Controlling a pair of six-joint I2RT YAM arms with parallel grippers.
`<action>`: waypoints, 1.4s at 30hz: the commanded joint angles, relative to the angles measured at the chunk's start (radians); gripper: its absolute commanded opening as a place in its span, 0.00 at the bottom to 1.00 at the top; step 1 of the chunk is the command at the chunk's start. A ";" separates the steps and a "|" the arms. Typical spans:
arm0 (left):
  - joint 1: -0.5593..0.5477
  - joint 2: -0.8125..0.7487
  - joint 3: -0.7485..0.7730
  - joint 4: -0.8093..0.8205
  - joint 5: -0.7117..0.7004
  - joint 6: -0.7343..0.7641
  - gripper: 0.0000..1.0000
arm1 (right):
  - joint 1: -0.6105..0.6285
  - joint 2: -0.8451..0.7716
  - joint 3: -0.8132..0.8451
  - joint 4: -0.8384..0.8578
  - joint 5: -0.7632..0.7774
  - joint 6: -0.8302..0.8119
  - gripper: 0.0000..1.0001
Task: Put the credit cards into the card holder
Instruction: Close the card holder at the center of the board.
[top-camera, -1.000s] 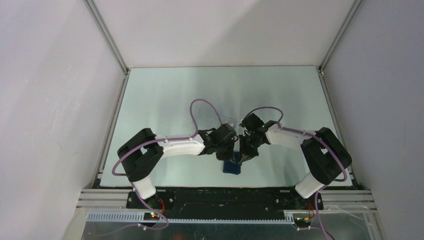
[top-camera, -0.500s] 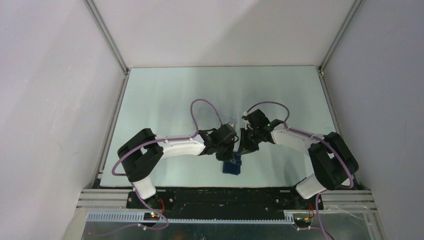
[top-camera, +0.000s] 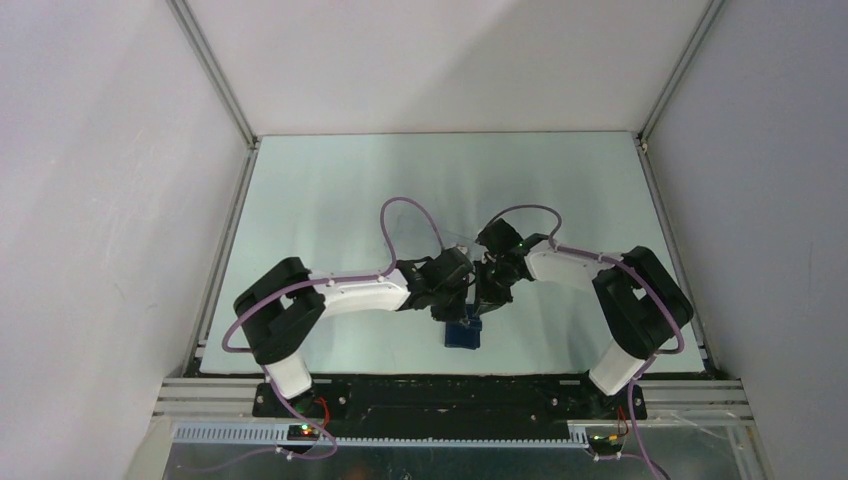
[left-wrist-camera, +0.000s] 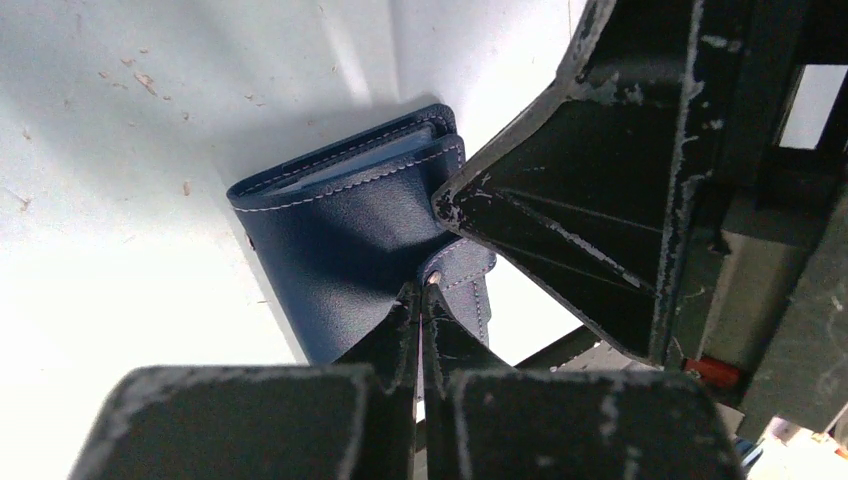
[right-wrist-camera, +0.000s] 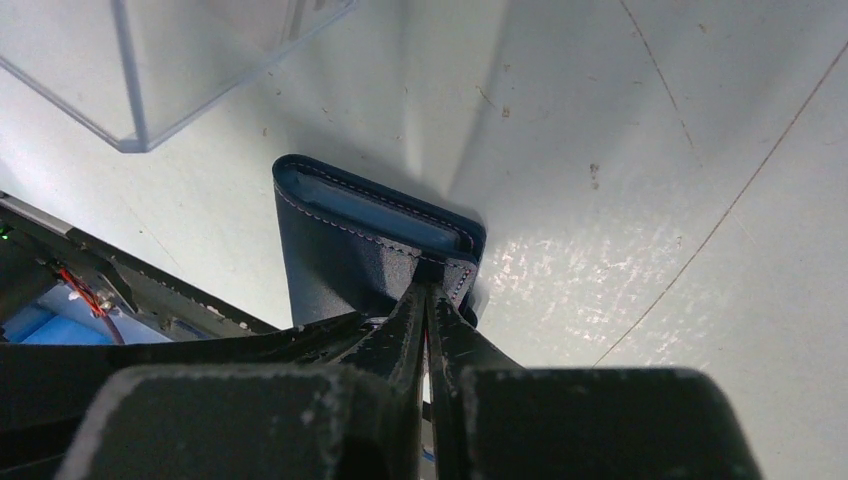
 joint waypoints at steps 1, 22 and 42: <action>-0.009 -0.045 0.032 -0.048 -0.035 0.027 0.00 | 0.015 0.065 0.014 -0.003 0.176 -0.032 0.05; -0.027 0.039 0.080 -0.089 -0.052 0.036 0.00 | 0.019 -0.068 0.022 -0.028 0.093 -0.039 0.08; -0.037 0.023 0.084 -0.122 -0.069 0.034 0.00 | 0.017 -0.179 -0.011 -0.040 -0.021 -0.014 0.04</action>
